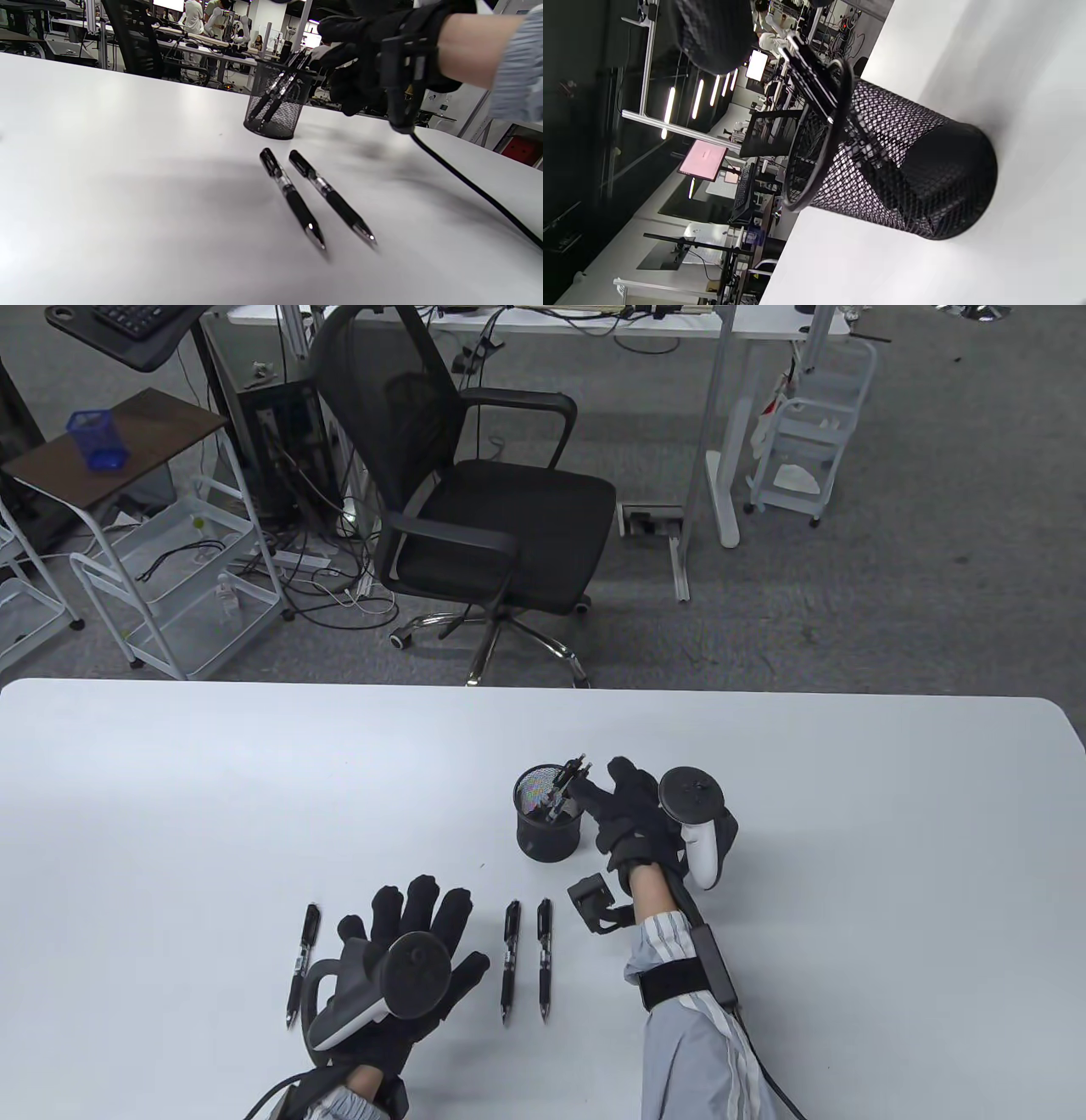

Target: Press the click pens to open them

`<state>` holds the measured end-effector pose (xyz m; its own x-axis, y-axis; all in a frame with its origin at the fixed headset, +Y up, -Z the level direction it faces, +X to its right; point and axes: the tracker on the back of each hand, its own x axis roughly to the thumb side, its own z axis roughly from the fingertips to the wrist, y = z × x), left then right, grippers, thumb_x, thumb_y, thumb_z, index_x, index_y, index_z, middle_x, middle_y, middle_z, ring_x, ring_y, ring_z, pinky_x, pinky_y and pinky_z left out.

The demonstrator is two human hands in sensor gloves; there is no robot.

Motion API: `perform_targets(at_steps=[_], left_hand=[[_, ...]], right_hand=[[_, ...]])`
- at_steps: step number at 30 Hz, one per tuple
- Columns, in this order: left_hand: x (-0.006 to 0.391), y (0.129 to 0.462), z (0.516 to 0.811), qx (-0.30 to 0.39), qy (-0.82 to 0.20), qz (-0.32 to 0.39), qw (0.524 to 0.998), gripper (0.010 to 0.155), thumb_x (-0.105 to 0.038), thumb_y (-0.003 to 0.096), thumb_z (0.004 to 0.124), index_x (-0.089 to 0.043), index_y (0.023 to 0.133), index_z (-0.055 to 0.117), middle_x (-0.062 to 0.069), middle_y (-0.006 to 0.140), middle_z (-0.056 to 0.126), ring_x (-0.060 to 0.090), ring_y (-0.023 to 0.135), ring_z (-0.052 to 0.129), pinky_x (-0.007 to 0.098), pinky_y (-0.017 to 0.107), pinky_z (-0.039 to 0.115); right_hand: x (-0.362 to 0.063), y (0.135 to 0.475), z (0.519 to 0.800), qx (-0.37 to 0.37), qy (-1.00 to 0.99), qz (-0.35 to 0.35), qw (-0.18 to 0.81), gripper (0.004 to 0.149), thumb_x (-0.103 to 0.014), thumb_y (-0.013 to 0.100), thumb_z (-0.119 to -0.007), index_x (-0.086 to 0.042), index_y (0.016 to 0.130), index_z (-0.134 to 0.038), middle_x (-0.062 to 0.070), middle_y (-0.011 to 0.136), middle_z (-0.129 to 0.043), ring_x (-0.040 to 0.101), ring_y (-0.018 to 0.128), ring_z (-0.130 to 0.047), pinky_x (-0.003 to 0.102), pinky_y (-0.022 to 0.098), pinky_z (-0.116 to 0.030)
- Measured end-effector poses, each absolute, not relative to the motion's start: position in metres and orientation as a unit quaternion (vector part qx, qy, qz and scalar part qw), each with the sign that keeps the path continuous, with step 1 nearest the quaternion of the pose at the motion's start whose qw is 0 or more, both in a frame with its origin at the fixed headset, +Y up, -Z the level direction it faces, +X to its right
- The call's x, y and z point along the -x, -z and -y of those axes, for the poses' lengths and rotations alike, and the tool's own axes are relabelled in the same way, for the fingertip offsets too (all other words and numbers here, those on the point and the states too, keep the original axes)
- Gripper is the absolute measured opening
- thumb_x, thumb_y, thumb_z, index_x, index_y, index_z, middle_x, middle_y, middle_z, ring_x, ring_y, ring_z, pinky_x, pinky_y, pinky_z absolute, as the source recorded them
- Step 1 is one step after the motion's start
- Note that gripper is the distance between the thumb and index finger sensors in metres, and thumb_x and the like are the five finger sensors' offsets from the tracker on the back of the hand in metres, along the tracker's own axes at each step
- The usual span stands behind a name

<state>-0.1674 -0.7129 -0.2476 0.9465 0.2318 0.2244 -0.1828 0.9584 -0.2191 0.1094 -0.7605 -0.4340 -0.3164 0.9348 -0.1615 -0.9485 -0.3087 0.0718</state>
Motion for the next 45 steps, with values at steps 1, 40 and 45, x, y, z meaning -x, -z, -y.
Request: perform_targets(at_steps=[1, 40, 45], left_hand=[[0.167, 0.248, 0.713, 0.099, -0.105, 0.125, 0.982, 0.070, -0.059, 0.0706, 0.052, -0.024, 0.127, 0.029, 0.022, 0.132, 0.018, 0.063, 0.114, 0.024, 0.084, 0.072, 0.025], [0.167, 0.250, 0.713, 0.109, -0.098, 0.115, 0.982, 0.071, -0.059, 0.0706, 0.052, -0.024, 0.127, 0.028, 0.023, 0.132, 0.018, 0.063, 0.114, 0.024, 0.084, 0.071, 0.024], [0.167, 0.250, 0.713, 0.108, -0.099, 0.115, 0.982, 0.071, -0.059, 0.0707, 0.052, -0.024, 0.127, 0.028, 0.023, 0.132, 0.018, 0.063, 0.114, 0.024, 0.084, 0.071, 0.024]], right_hand=[[-0.110, 0.436, 0.765, 0.048, -0.803, -0.069, 0.590, 0.085, -0.040, 0.061, -0.079, 0.004, 0.119, -0.035, 0.043, 0.114, -0.010, 0.065, 0.101, -0.021, 0.078, 0.068, -0.026], [-0.105, 0.443, 0.777, 0.073, -0.792, 0.007, 0.607, 0.046, -0.025, 0.062, -0.080, 0.004, 0.098, -0.074, 0.041, 0.115, -0.026, 0.069, 0.094, -0.021, 0.083, 0.058, -0.025], [-0.104, 0.432, 0.771, 0.061, -0.802, 0.023, 0.594, 0.046, -0.023, 0.061, -0.080, 0.007, 0.095, -0.075, 0.042, 0.114, -0.023, 0.069, 0.093, -0.019, 0.083, 0.058, -0.024]])
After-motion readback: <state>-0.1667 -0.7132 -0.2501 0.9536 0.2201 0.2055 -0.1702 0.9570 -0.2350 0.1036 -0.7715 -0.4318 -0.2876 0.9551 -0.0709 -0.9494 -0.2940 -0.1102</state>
